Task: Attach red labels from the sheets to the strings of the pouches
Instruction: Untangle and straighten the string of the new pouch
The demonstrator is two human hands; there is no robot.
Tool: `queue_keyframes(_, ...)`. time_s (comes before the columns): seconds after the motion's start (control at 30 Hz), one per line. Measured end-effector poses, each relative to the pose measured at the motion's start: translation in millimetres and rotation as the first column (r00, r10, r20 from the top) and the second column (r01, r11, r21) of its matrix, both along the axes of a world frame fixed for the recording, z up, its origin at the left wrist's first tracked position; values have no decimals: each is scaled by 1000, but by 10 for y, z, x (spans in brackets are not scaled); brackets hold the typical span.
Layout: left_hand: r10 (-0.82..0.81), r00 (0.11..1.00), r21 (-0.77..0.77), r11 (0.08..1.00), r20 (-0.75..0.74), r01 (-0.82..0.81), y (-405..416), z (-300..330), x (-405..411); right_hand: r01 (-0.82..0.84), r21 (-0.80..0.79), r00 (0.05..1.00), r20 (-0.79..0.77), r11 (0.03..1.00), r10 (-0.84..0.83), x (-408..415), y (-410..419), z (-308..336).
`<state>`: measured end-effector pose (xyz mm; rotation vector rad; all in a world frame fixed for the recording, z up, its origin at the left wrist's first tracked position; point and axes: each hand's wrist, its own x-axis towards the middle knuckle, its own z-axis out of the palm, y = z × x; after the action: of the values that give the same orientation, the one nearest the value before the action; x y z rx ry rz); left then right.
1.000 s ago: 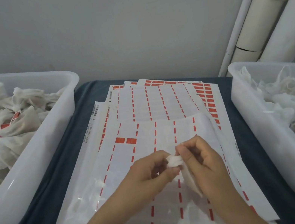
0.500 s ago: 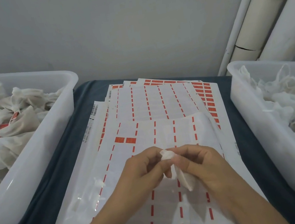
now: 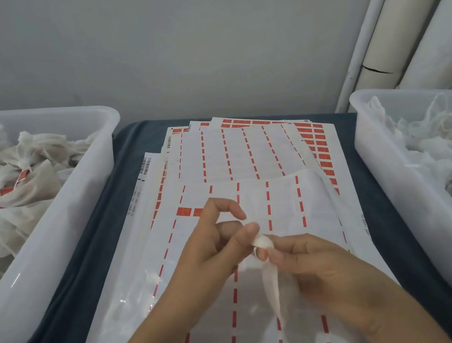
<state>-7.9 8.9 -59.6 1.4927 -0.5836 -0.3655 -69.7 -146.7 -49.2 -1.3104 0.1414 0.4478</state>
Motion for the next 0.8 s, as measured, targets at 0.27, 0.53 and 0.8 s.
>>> queue_keyframes(0.27,-91,950,-148,988,-299,48,-27,-49,-7,90,246,996,-33,965,-85,-12,-17,38)
queue_keyframes(0.53,361,926,103,922,111,-372,-105,-80,-45,349,-40,937,47,936,-347,47,-20,-53)
queue_keyframes(0.8,176,895,194,942,410,-274,-162,-180,-116,380,-311,923,193,871,-334,40,60,-74)
